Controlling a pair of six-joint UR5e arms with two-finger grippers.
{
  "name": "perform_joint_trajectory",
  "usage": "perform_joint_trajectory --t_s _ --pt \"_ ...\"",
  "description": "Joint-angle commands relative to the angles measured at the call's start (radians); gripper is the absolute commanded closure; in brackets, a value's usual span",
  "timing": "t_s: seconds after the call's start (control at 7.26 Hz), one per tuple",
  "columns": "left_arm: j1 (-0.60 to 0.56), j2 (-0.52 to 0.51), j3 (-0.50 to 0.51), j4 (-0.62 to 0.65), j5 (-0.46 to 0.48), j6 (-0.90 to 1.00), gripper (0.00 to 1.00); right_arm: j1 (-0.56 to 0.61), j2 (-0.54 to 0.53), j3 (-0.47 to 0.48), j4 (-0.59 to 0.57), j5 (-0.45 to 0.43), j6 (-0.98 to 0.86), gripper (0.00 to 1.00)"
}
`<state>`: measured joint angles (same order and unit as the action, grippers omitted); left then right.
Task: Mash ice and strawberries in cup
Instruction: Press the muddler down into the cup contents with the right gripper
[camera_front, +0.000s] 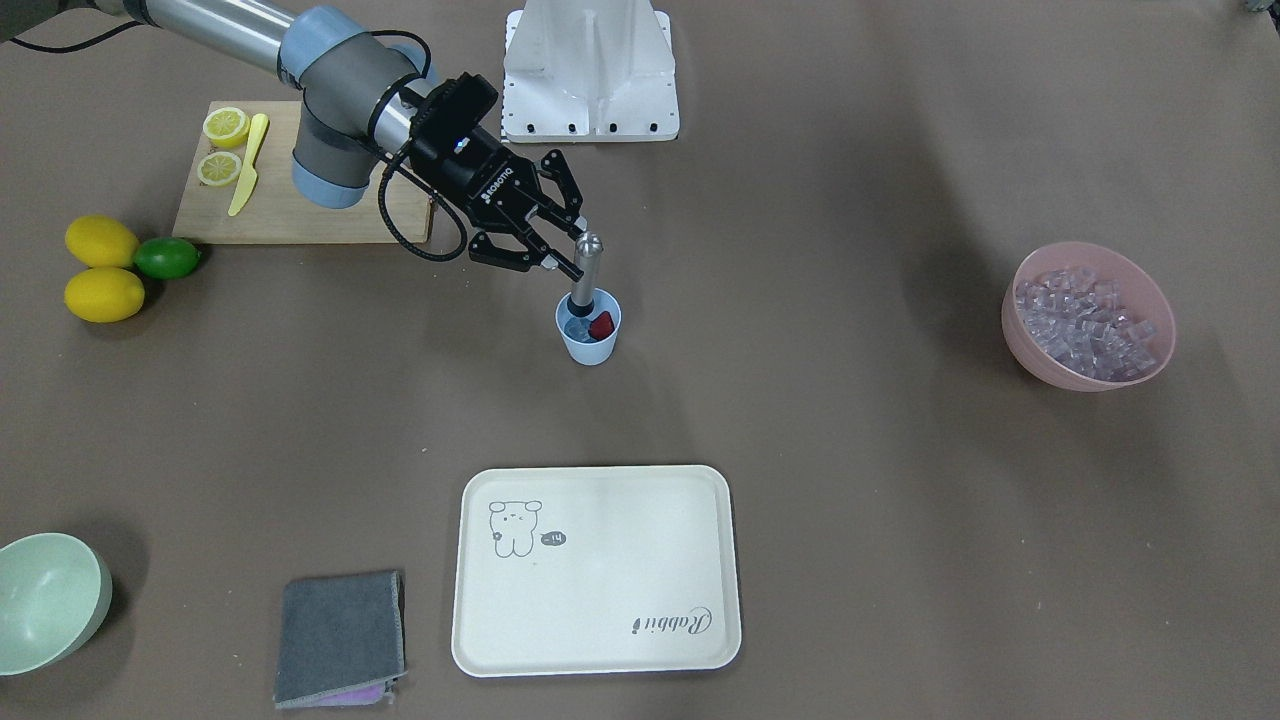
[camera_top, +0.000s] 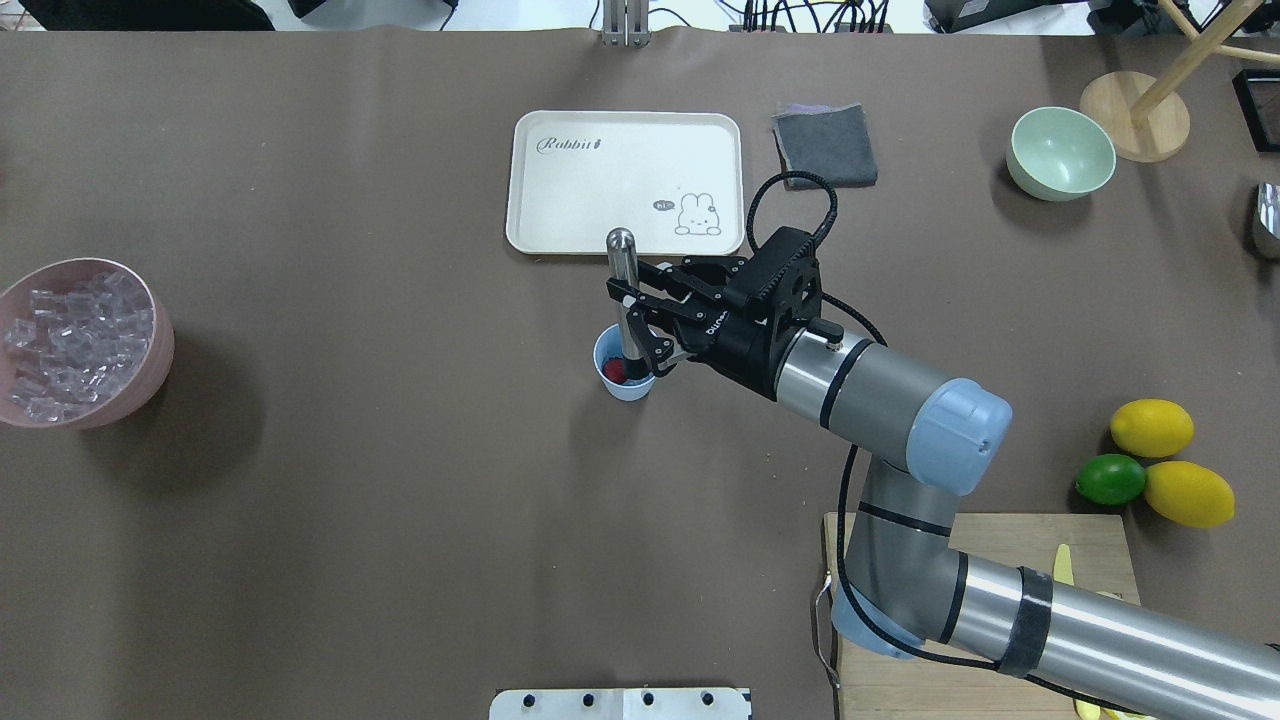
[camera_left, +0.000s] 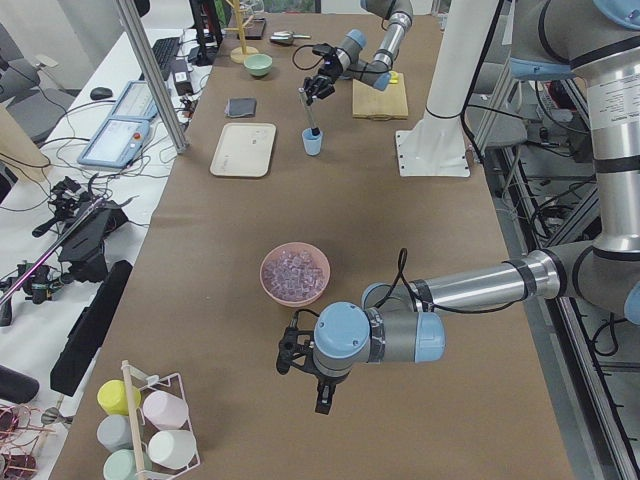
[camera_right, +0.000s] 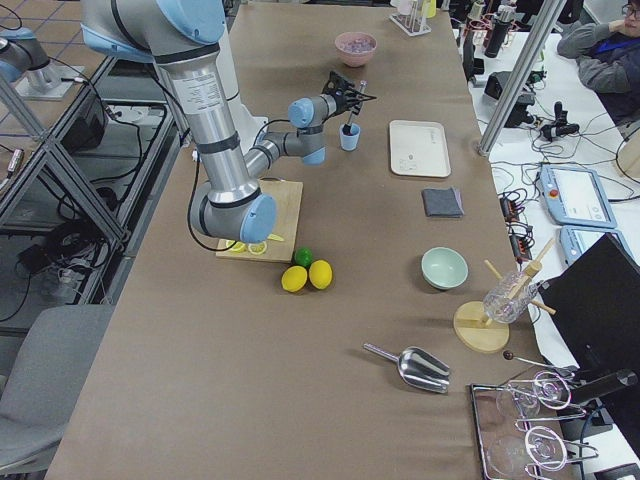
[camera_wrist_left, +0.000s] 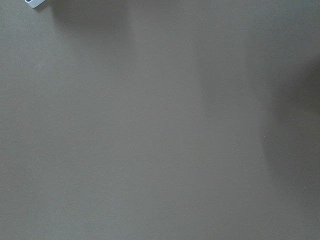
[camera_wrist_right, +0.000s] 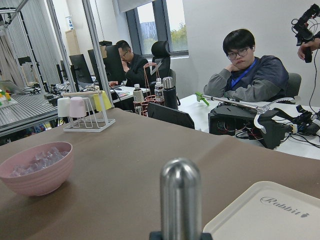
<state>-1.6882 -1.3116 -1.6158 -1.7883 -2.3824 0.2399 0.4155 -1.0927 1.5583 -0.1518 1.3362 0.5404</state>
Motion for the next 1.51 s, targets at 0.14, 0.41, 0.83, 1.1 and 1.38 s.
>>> perform_joint_trajectory --t_s 0.14,0.41,0.83,1.1,1.38 --pt "0.001 0.000 0.008 0.000 0.000 0.001 0.01 -0.009 0.040 -0.077 0.075 -0.026 -0.039 1.00" --pt "0.001 0.000 0.013 0.000 0.000 0.001 0.01 0.000 0.060 0.067 -0.101 -0.011 -0.031 1.00" --pt "0.001 -0.002 0.020 0.000 -0.001 0.001 0.01 0.006 0.031 0.122 -0.183 0.017 -0.016 1.00" --pt "0.001 -0.002 0.022 0.000 -0.001 0.002 0.01 0.003 0.033 -0.063 0.051 0.014 -0.023 1.00" --pt "0.001 -0.002 0.020 0.000 -0.001 0.003 0.01 0.002 0.031 -0.086 0.075 0.012 -0.025 1.00"
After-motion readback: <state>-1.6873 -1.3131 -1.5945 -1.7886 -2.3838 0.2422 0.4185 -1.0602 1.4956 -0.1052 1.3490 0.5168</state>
